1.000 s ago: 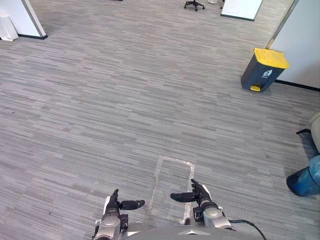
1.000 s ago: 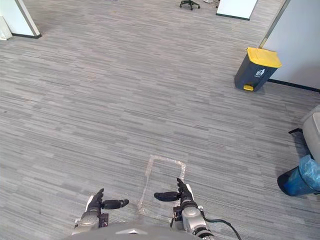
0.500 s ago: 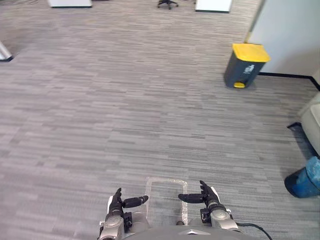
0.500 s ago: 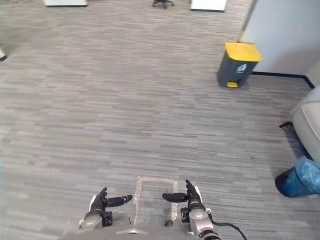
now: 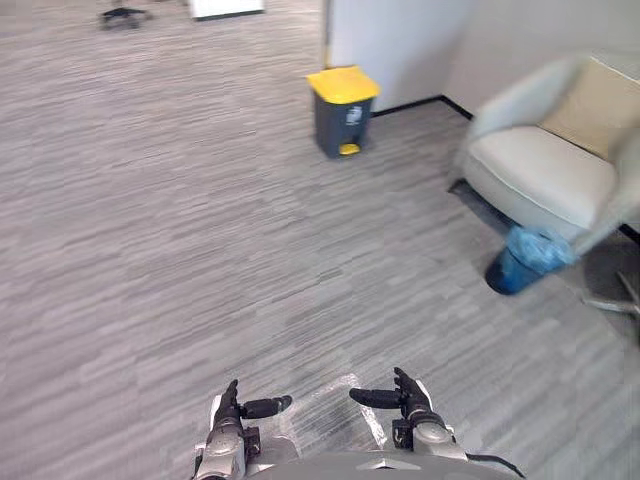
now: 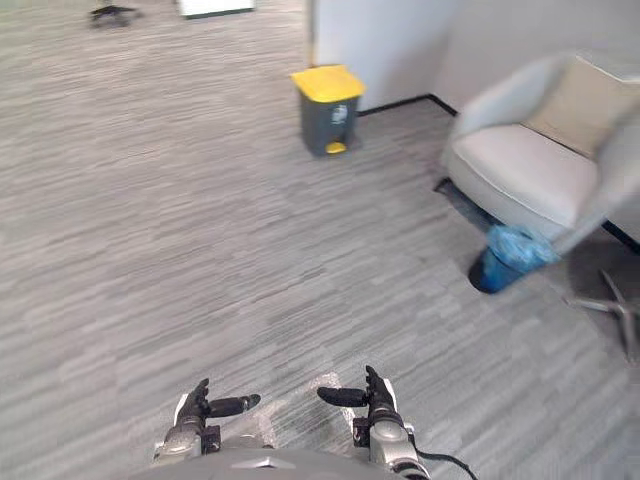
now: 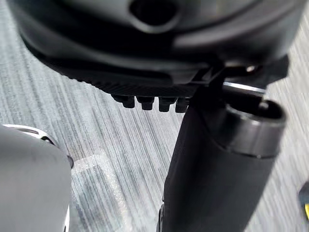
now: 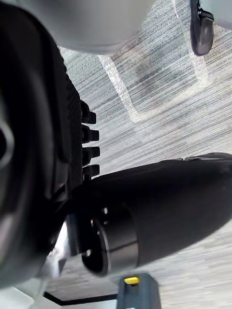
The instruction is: Organize the slippers on the shoe rack
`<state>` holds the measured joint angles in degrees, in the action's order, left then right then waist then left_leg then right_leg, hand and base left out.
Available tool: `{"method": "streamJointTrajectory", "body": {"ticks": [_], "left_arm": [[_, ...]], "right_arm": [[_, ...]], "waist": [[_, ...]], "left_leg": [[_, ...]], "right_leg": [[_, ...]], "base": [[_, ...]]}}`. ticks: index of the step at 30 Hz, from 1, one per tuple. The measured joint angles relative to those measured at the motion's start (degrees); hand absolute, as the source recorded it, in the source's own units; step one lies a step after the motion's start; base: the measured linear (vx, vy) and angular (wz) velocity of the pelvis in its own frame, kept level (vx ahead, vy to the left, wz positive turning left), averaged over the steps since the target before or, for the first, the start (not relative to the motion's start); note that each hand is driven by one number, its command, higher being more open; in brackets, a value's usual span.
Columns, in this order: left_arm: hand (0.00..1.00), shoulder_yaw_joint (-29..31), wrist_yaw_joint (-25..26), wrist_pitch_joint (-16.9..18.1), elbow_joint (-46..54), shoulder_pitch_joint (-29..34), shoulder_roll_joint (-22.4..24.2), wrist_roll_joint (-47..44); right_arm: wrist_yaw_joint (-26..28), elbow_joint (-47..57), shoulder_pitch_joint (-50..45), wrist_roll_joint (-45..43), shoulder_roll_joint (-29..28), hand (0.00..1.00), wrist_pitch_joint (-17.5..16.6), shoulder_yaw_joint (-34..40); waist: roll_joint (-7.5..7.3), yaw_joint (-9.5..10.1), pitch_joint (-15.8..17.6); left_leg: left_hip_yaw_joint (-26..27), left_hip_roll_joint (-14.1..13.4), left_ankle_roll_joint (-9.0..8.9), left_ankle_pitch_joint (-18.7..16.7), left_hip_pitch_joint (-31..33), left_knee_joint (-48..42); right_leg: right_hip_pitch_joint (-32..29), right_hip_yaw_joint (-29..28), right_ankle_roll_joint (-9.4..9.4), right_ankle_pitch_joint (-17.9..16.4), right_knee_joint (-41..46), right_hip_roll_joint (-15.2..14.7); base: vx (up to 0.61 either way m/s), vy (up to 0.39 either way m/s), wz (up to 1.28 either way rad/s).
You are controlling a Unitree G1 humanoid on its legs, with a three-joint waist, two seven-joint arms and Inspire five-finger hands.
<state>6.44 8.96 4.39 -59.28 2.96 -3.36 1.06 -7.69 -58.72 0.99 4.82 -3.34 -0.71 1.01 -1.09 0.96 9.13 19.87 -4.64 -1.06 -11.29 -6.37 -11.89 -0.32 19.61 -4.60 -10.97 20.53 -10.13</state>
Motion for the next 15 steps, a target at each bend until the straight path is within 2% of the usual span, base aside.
{"method": "streamJointTrajectory", "body": {"ticks": [1, 2, 4, 7, 9, 10, 11, 12, 13, 14, 15], "left_arm": [[1.00, -0.63, -0.05, 0.00, -0.45, -0.17, -0.12, -0.39], [1.00, -0.71, -0.12, -0.05, -0.73, -0.28, -0.05, -0.52], [1.00, -0.85, -0.47, -0.22, -1.61, -0.62, 0.35, -0.58], [1.00, -1.62, -0.71, -0.46, -1.74, -0.60, 0.69, -0.52], [1.00, -1.77, -0.98, -0.65, -1.58, -0.65, 0.48, -0.52], [1.00, -1.71, -1.08, -0.75, -1.58, -1.00, 0.46, -0.53], [1.00, -1.62, -1.12, -0.77, -1.50, -1.15, 0.46, -0.53], [1.00, -1.50, -1.11, -0.78, -0.99, -1.20, 0.46, -0.54], [1.00, -1.46, -1.12, -0.72, -0.48, -1.16, 0.56, -0.53], [1.00, -1.34, -1.19, -0.69, -0.46, -1.41, 0.96, -0.56], [1.00, -1.11, -1.56, -0.67, -0.35, -1.68, 1.24, -0.55]], "right_arm": [[0.01, -0.64, 0.48, 0.16, 0.17, 1.00, 0.00, 0.00], [0.02, -0.87, 0.70, 0.18, 0.38, 1.00, 0.03, -0.01], [-0.07, -1.61, 1.65, 0.21, 2.05, 1.00, 0.00, 0.00], [-0.11, -2.36, 1.89, 0.48, 3.88, 1.00, -0.03, 0.02], [-0.14, -2.77, 1.63, 0.69, 4.73, 1.00, -0.04, 0.13], [-0.15, -2.88, 1.49, 0.68, 5.14, 1.00, -0.04, 0.11], [-0.13, -2.90, 1.49, 0.67, 5.29, 1.00, -0.02, 0.12], [-0.14, -2.83, 1.49, 0.65, 5.57, 1.00, -0.04, 0.06], [-0.16, -2.68, 1.49, 0.62, 6.00, 1.00, -0.04, 0.06], [-0.21, -2.56, 1.57, 0.54, 6.14, 1.00, -0.02, 0.09], [-0.54, -2.57, 1.59, 0.50, 6.63, 1.00, 0.08, 0.69]], "waist": [[0.17, -0.06, -0.05], [0.28, -0.13, -0.11], [1.61, -0.42, 0.04], [2.54, -1.08, 0.11], [2.38, -1.07, 0.19], [2.24, -1.05, 0.47], [2.38, -1.03, 0.72], [2.84, -0.90, 1.12], [3.97, -0.61, 1.49], [4.37, -0.04, 2.08], [4.64, 0.34, 2.42]], "left_leg": [[1.59, -0.14, -0.01, 0.01, -0.66, 0.85], [2.40, -0.39, -0.02, 0.01, -0.82, 1.13], [5.34, -1.03, -0.67, 0.48, -2.09, 2.72], [6.24, -1.62, -0.77, 0.53, -3.24, 2.44], [6.28, -3.10, -1.11, 0.44, -2.34, -2.01], [6.30, -5.04, -2.27, -0.28, -0.17, -9.09], [6.28, -6.33, -2.66, -0.52, 1.18, -13.44], [6.29, -8.63, -2.69, -0.54, 3.33, -20.68], [5.95, -11.36, -2.25, 0.22, 5.66, -28.32], [3.48, -12.31, -1.10, 0.60, 7.81, -33.31], [-1.84, -9.60, -1.34, -4.13, 8.61, -33.30]], "right_leg": [[-0.65, 3.68, 1.03, 0.12, -0.14, -0.28], [-0.93, 4.98, 1.44, 0.26, -0.10, -0.27], [-1.45, 9.89, 3.55, 1.51, -0.81, 0.36], [1.32, 8.29, 3.56, 2.64, -6.30, 2.89], [3.28, 6.87, 3.84, 4.33, -10.75, 4.57], [4.56, 5.93, 4.01, 5.15, -13.02, 5.66], [5.23, 5.07, 4.21, 5.57, -14.05, 6.22], [6.07, 3.47, 4.55, 5.92, -15.08, 7.29], [6.92, 1.11, 4.94, 6.03, -15.72, 8.43], [7.25, -1.55, 5.50, 5.71, -15.64, 9.03], [7.25, -5.12, 6.11, 5.29, -15.34, 8.90]], "base": [[0.08, -0.031, -0.91], [0.09, -0.041, -0.81], [0.09, -0.029, -0.75], [0.06, -0.024, -0.46], [0.05, -0.082, -0.40], [0.05, -0.131, -0.37], [0.05, -0.129, -0.57], [0.07, -0.056, -0.78], [0.07, 0.001, -1.10], [0.14, 0.082, -1.41], [0.12, 0.095, -1.55]]}}
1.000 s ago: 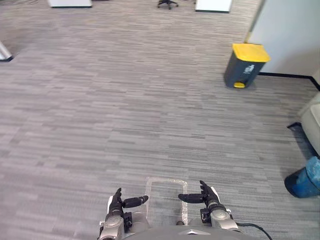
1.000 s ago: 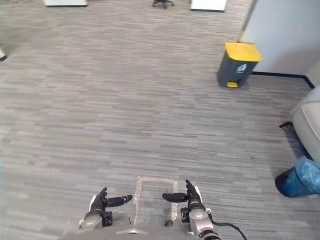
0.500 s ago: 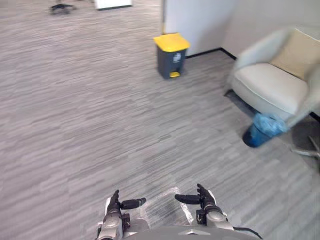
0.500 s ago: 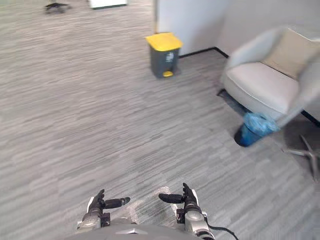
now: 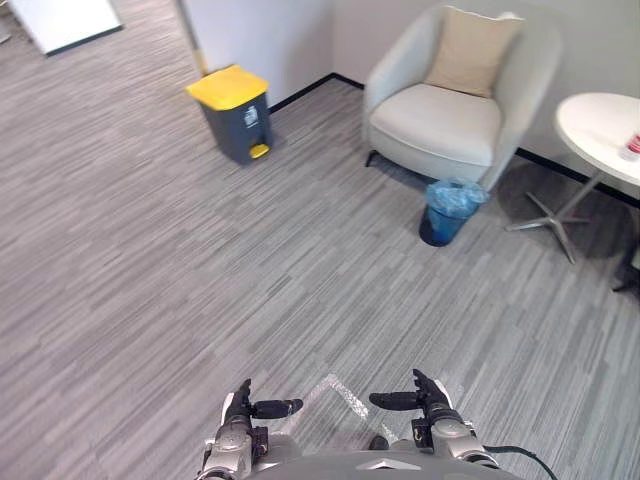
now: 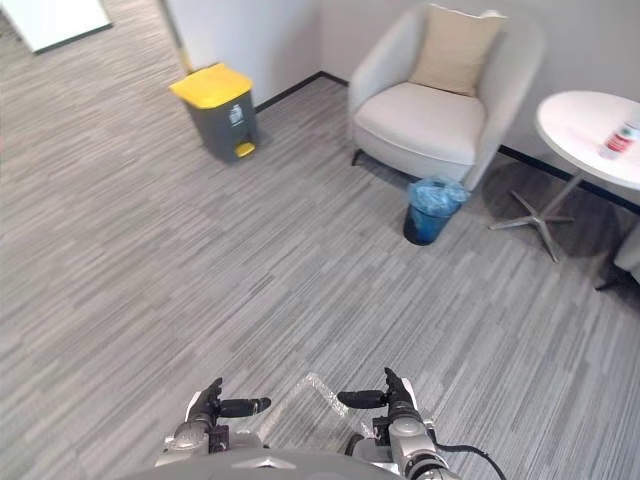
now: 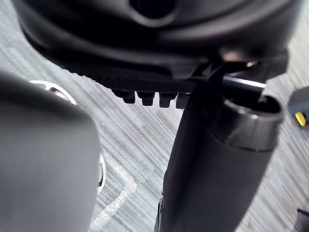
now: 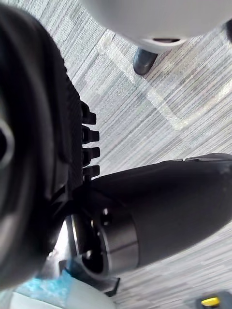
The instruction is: Organize the slippers on the shoe rack
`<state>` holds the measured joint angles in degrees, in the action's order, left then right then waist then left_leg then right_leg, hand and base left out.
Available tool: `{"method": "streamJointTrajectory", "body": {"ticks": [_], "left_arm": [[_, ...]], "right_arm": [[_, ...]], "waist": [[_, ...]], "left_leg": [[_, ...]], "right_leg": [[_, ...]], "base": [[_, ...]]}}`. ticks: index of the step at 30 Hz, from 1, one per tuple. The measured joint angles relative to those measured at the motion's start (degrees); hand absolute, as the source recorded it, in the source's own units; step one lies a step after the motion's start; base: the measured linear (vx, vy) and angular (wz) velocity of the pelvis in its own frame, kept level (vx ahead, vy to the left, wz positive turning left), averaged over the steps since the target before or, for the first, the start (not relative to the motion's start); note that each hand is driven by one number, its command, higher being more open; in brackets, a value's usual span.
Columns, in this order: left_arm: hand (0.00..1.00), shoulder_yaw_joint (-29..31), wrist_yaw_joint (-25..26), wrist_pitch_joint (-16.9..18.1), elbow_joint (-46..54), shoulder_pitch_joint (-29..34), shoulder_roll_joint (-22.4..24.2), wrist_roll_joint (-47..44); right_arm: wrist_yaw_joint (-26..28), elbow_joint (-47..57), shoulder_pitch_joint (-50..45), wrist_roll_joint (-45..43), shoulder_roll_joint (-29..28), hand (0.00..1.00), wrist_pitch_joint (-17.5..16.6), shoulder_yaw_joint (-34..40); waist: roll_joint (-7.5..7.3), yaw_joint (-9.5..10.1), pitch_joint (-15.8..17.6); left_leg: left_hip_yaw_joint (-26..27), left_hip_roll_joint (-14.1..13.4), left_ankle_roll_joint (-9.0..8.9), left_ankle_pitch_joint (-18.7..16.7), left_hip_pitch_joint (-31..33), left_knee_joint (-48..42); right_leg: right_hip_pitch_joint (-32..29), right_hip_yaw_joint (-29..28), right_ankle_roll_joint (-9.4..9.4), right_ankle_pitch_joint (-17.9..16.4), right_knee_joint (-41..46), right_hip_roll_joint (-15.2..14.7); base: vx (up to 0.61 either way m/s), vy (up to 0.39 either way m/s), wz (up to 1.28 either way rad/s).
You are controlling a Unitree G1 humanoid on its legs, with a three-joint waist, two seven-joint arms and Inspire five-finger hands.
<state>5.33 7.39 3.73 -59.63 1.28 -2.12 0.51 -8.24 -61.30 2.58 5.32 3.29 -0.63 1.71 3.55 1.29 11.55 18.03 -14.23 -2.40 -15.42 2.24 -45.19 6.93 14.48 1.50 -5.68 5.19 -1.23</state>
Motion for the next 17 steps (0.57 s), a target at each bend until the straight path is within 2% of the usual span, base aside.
{"method": "streamJointTrajectory", "body": {"ticks": [1, 2, 3, 4, 5, 6, 7, 8, 10, 17], "left_arm": [[1.00, 0.22, 0.02, 0.00, 0.75, 0.02, -0.08, -0.04], [1.00, 0.19, 0.08, 0.09, 1.33, 0.03, -0.29, -0.07], [1.00, 0.37, 0.13, 0.11, 2.08, 0.03, -0.30, -0.17], [1.00, 0.58, 0.18, 0.30, 2.57, -0.03, -0.26, -0.21], [1.00, 0.57, 0.23, 0.56, 2.59, 0.04, 0.06, -0.42], [1.00, 0.64, 0.26, 0.77, 2.27, 0.42, 1.12, -0.92], [1.00, 0.71, 0.21, 0.61, 1.84, 0.26, 1.27, -1.41], [1.00, 0.65, 0.21, 0.48, 1.88, 0.20, 0.87, -1.31], [1.00, 0.77, 0.10, 0.33, 2.09, 0.45, 0.01, -1.24], [1.00, 0.69, 0.07, -0.52, 2.06, 1.15, -0.03, -1.22]], "right_arm": [[-0.37, -0.27, 0.02, -0.15, 0.08, 1.00, 0.11, 0.66], [-0.69, -0.32, -0.17, -0.51, 0.04, 1.00, 0.23, 1.55], [-0.84, -0.27, -0.37, -0.70, 0.05, 1.00, 0.33, 1.88], [-1.12, 0.02, -1.03, -0.85, 0.12, 1.00, 0.36, 2.72], [-1.15, 0.11, -1.35, -0.85, 0.47, 1.00, 0.38, 3.27], [-1.12, 0.44, -1.66, -1.16, 1.61, 1.00, 0.35, 3.56], [-1.18, 0.38, -1.52, -1.40, 1.53, 1.00, 0.41, 3.93], [-1.47, 1.08, -2.16, -1.36, 0.91, 1.00, 0.37, 3.90], [-1.20, 2.79, -3.60, -1.27, -0.55, 1.00, 0.33, 3.89], [-1.17, 3.10, -5.09, -1.31, -1.42, 1.00, 0.32, 6.29]], "waist": [[-0.56, 0.18, 0.57], [-1.35, 0.57, 1.14], [-1.83, 0.76, 1.45], [-1.99, 1.39, 1.67], [-1.39, 1.48, 1.47], [0.85, 1.60, 0.89], [1.04, 1.49, 0.92], [-0.46, 1.15, 0.42], [-2.43, 1.43, -0.34], [-3.11, 1.50, -1.18]], "left_leg": [[-4.51, 3.40, 0.11, -3.28, 1.06, 2.32], [-8.59, 6.98, -0.01, -4.77, 2.08, 6.26], [-11.62, 9.13, -0.10, -4.78, 2.89, 8.91], [-18.10, 12.62, -0.72, -4.38, 4.22, 14.47], [-23.19, 14.00, -2.28, -2.98, 4.27, 19.58], [-26.83, 13.32, -2.42, 3.66, 3.81, 23.44], [-25.95, 13.41, 0.09, 3.85, 3.31, 22.99], [-23.57, 13.72, 0.53, 3.55, 2.47, 23.48], [-19.82, 14.22, 1.53, 2.57, 0.62, 24.54], [-17.13, 14.55, 1.58, 2.54, -5.78, 28.68]], "right_leg": [[-0.02, -3.01, -0.01, 0.00, 0.17, -0.65], [-0.19, -6.10, -0.23, -0.14, 0.80, -1.66], [-0.59, -8.01, -0.71, -0.44, 1.54, -2.26], [-1.82, -11.57, -1.85, -1.21, 3.23, -2.99], [-3.02, -13.88, -2.72, -1.79, 4.63, -2.65], [-4.03, -16.72, -4.29, -2.79, 6.37, -0.61], [-4.12, -17.98, -4.53, -3.05, 7.10, -0.57], [-4.20, -18.45, -5.03, -3.34, 7.65, -1.56], [-4.44, -19.71, -5.90, -4.46, 8.06, -3.02], [-2.22, -19.57, -5.85, -5.95, 9.43, -3.61]], "base": [[0.14, 0.199, -1.65], [0.08, 0.181, -1.39], [0.10, 0.257, -1.51], [0.07, 0.197, -1.40], [0.10, 0.254, -1.65], [0.15, 0.258, -1.24], [0.17, 0.253, -1.08], [0.17, 0.189, -0.71], [0.22, 0.164, -0.74], [0.17, 0.037, -0.28]]}}
